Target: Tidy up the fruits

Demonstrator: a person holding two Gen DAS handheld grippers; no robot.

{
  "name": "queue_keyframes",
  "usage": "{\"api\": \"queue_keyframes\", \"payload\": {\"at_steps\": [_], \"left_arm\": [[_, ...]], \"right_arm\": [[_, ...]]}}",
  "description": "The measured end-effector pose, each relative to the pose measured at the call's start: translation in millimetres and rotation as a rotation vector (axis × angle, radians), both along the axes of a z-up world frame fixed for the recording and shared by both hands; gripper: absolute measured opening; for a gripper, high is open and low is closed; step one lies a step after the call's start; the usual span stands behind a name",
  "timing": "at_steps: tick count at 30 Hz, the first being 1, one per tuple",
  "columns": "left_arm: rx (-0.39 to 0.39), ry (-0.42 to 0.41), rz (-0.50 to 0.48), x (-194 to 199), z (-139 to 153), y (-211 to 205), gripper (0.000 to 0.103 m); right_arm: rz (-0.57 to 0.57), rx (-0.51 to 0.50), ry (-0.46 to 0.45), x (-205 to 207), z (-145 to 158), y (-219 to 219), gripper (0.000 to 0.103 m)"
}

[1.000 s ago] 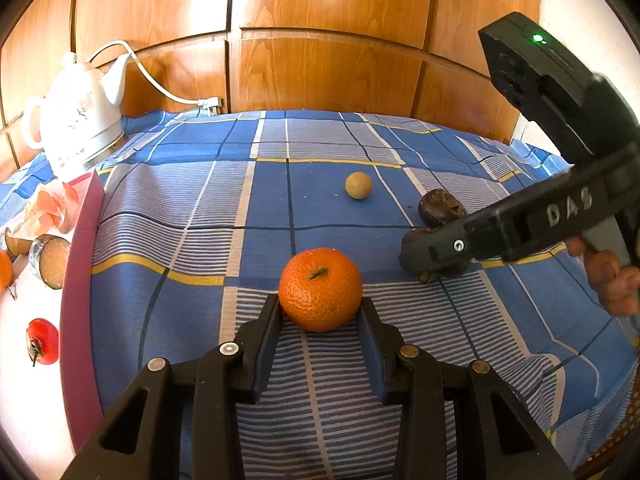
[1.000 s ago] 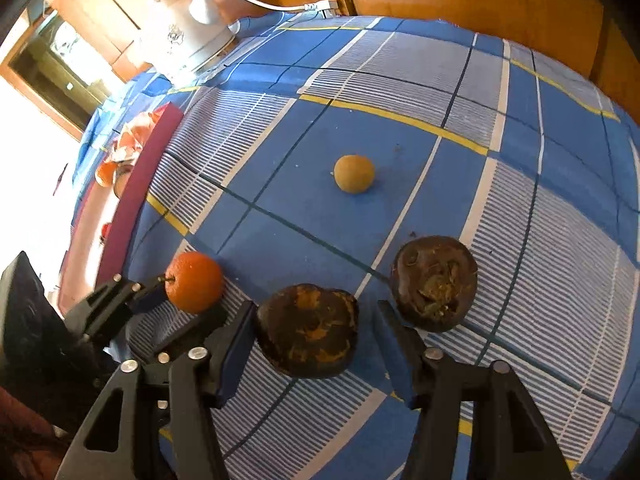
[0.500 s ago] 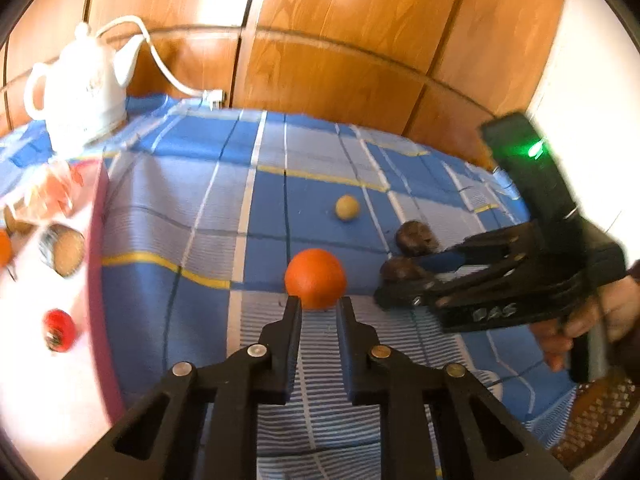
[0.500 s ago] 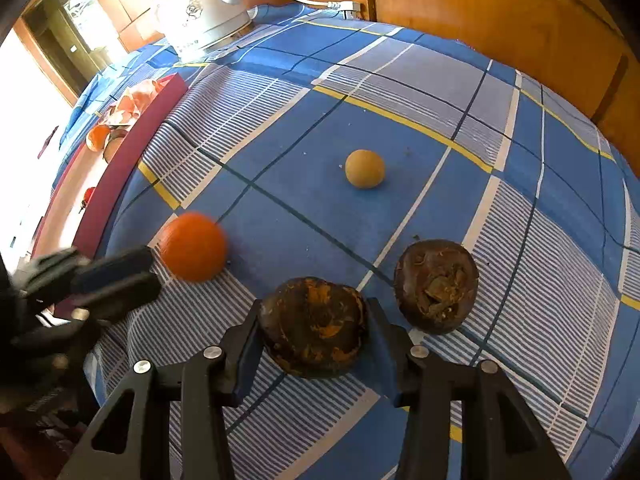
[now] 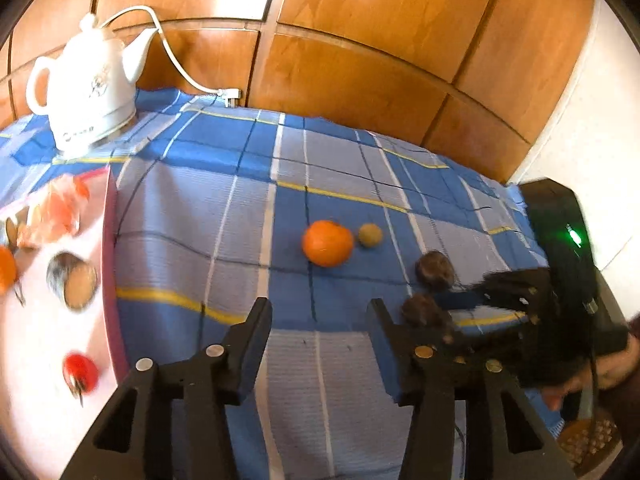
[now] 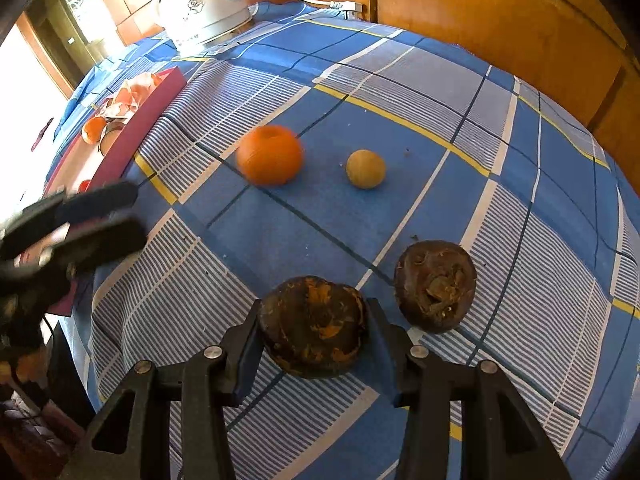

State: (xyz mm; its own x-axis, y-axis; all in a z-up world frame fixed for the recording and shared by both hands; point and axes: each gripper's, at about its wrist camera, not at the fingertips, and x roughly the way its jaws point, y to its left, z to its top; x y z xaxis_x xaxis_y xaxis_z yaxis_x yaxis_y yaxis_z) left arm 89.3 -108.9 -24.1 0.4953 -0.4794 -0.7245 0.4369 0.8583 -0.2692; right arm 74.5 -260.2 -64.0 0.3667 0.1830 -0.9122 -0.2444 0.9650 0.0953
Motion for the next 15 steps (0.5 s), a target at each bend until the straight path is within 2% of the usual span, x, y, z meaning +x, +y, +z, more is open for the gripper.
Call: {"api": "queue_keyframes", "payload": {"at_steps": [4, 10, 15], "left_arm": [[0.017, 0.011, -0.003, 23, 0, -11, 0.051], [0.070, 0.003, -0.096, 50, -3, -41, 0.051], [0.052, 0.017, -0.134, 68, -7, -56, 0.050]], "right_arm": [[0.008, -0.016, -0.001, 0, 0, 5, 0.049], [0.014, -0.022, 0.003, 1, -1, 8, 0.049], [0.015, -0.021, 0.007, 3, -2, 8, 0.049]]}}
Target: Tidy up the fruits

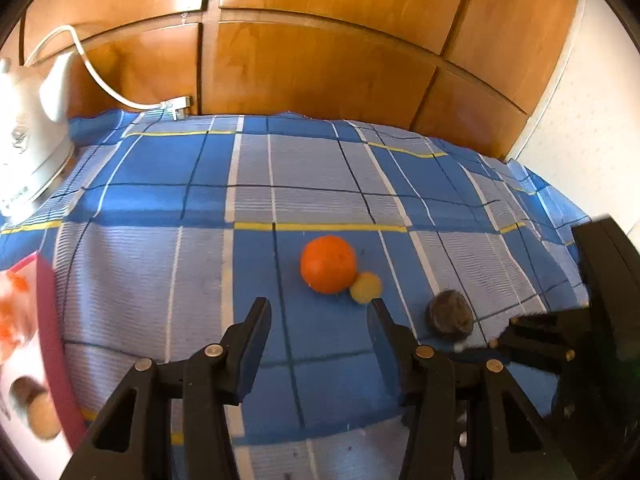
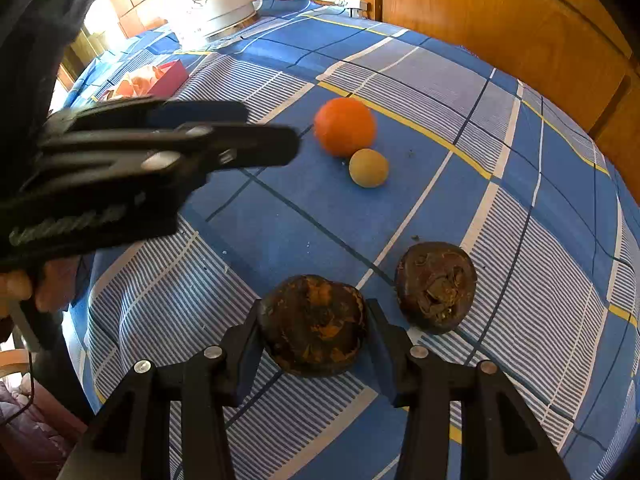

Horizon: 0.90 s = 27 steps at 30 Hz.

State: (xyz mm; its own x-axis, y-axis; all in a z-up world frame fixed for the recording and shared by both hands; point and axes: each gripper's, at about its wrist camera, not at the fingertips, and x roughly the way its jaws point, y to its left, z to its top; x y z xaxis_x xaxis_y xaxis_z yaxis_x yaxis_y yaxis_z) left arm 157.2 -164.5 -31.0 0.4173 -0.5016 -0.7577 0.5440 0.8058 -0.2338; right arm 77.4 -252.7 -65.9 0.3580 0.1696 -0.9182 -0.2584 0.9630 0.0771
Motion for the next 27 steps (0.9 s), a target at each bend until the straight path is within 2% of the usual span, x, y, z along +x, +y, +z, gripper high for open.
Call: {"api": "queue_keyframes", "payload": {"at_steps": [4, 7, 9, 13, 14, 15, 20, 25, 27], "left_arm": [[-0.078, 0.045, 0.024, 20, -1, -9, 0.049], [-0.099, 0.059, 0.026, 32, -2, -20, 0.049], [-0.072, 0.063, 0.020, 39, -6, -29, 0.049], [-0.018, 0.137, 0.029, 51, -26, -38, 0.048], [-0.004, 0.144, 0.029, 52, -31, -39, 0.044], [0.000, 0.124, 0.028, 50, -31, -38, 0.040], [-0.043, 0.114, 0.065, 46, -25, -25, 0.039], [-0.080, 0.043, 0.103, 24, 6, 3, 0.039], [-0.069, -0.003, 0.126, 11, 19, 18, 0.039]], "right_arm": [[-0.002, 0.001, 0.001, 1, -1, 0, 0.049], [-0.003, 0.002, 0.001, 1, -1, -1, 0.049], [-0.005, 0.005, 0.003, 1, -1, -1, 0.049], [-0.001, 0.002, 0.003, 1, -1, -3, 0.049], [0.000, 0.001, 0.004, 2, -1, -3, 0.049], [0.001, 0.001, 0.004, 2, -1, -3, 0.049], [0.008, -0.004, 0.000, 2, -1, -2, 0.049], [0.020, -0.020, -0.009, -1, -1, 3, 0.049], [0.018, -0.022, -0.013, -3, -2, 5, 0.049]]}}
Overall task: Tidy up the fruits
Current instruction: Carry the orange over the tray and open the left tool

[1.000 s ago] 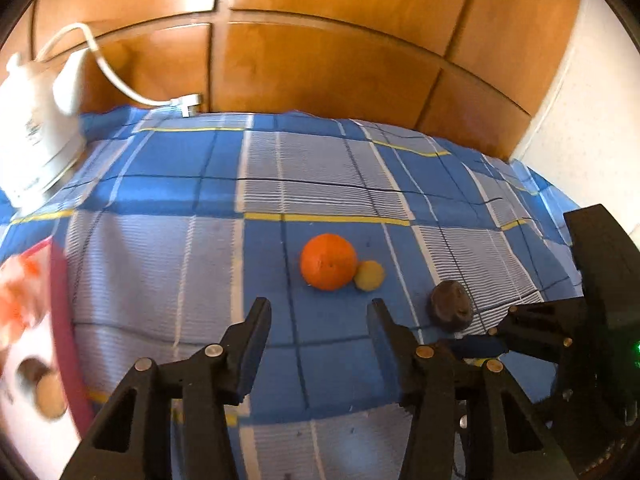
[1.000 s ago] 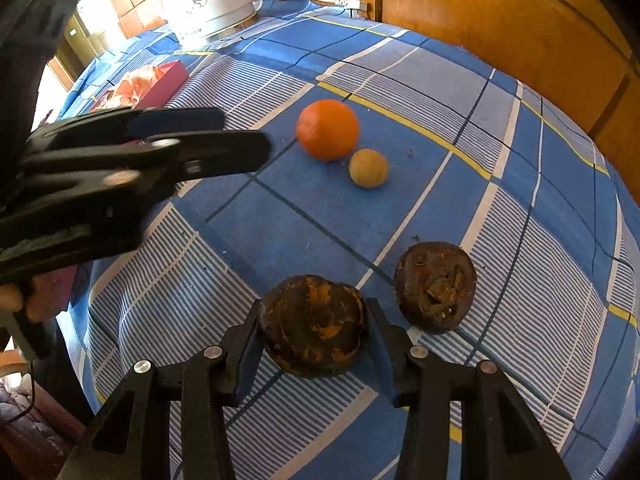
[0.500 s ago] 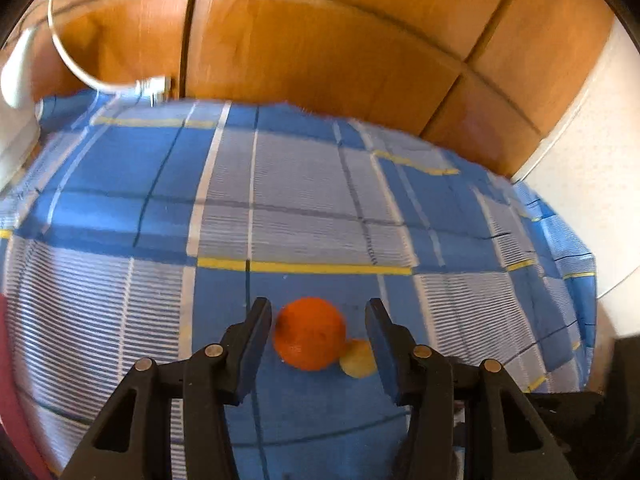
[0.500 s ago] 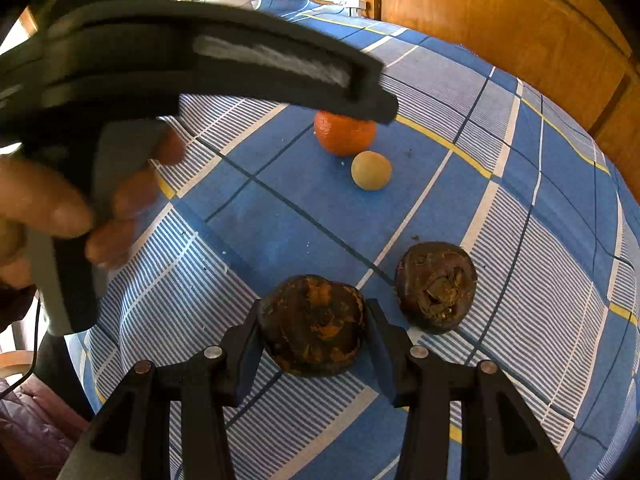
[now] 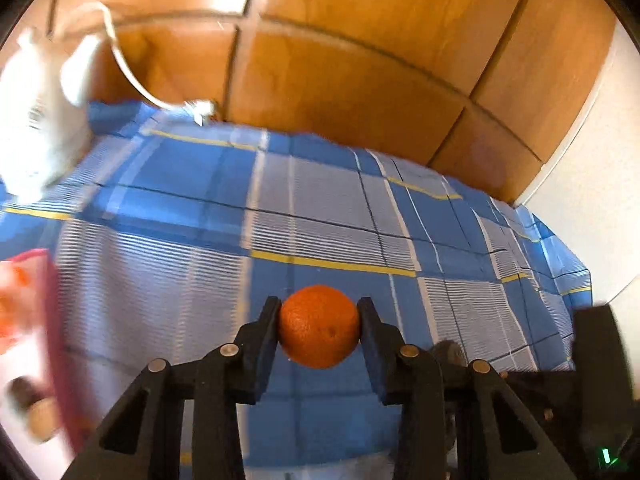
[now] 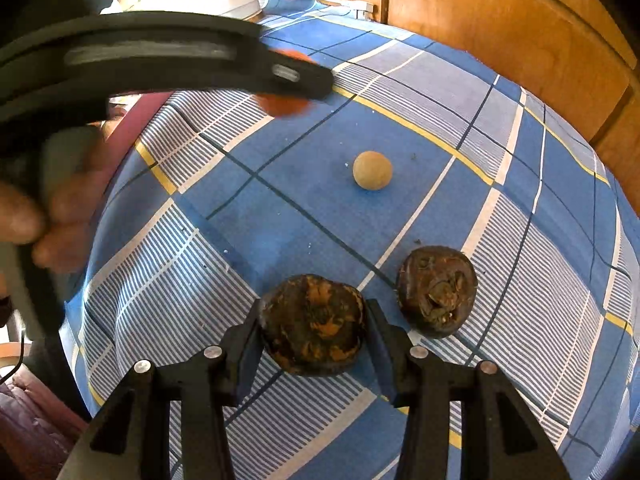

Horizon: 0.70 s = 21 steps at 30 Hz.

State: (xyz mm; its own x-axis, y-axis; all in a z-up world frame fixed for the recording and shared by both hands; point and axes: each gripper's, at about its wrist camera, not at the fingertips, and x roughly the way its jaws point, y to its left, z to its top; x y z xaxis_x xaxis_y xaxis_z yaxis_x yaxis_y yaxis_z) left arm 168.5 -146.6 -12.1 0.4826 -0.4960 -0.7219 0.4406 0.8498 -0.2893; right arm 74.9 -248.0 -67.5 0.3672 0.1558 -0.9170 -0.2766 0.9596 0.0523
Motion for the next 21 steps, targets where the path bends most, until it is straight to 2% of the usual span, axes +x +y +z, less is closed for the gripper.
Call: {"api": "queue_keyframes", "payload": {"at_steps": [5, 10, 15, 21], "left_arm": [[0.012, -0.072, 0.091, -31, 25, 57, 0.039], [0.047, -0.119, 0.206, -54, 37, 123, 0.039], [0.130, -0.099, 0.339, -62, 20, 189, 0.039], [0.212, -0.044, 0.448, -55, -8, 233, 0.039]], "right_arm": [[0.002, -0.012, -0.014, -5, 0, 4, 0.048], [0.005, -0.026, -0.030, -13, -1, 10, 0.048], [0.001, -0.037, -0.039, -19, -1, 15, 0.048], [-0.003, -0.045, -0.045, -23, -1, 18, 0.048]]}}
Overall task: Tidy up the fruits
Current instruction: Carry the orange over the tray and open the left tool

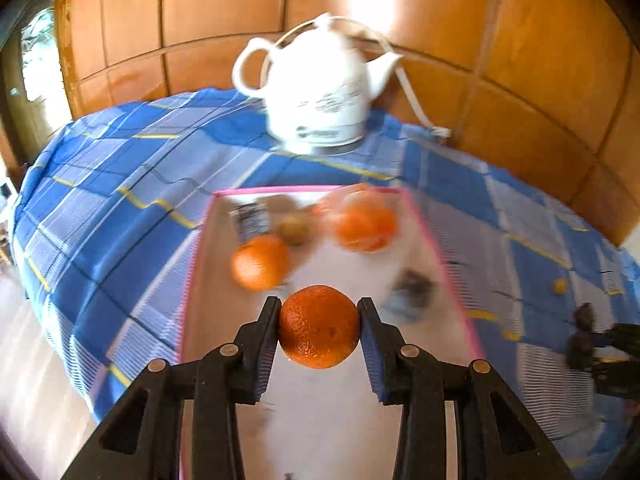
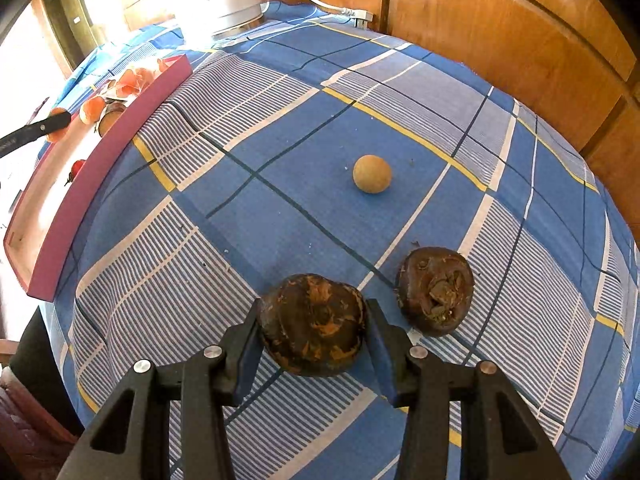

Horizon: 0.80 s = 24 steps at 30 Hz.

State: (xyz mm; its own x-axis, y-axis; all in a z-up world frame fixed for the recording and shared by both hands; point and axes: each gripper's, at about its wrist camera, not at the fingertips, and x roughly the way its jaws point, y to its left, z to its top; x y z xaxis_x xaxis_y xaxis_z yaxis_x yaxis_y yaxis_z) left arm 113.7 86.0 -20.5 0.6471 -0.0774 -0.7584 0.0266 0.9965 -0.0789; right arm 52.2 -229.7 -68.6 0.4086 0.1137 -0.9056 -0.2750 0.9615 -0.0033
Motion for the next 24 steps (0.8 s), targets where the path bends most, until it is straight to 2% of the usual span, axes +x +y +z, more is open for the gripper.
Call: {"api": "queue_keyframes", "payload": {"at_steps": [5, 9, 17, 24], "left_arm": [[0.019, 0.025, 0.059, 9, -19, 16, 0.040], [0.002, -0.021, 0.095, 2, -11, 21, 0.046], [0.012, -0.080, 0.103, -26, 7, 2, 0.051], [0.015, -0.095, 0.058, -49, 12, -15, 0.053]], "right_arm": [[0.001, -0.002, -0.004, -1, 3, 2, 0.048], [0.002, -0.001, -0.005, 0, 2, 1, 0.048], [0.002, -0.001, -0.006, 0, 1, 0, 0.048], [0.003, -0.003, -0.007, -1, 1, 0, 0.048]]}}
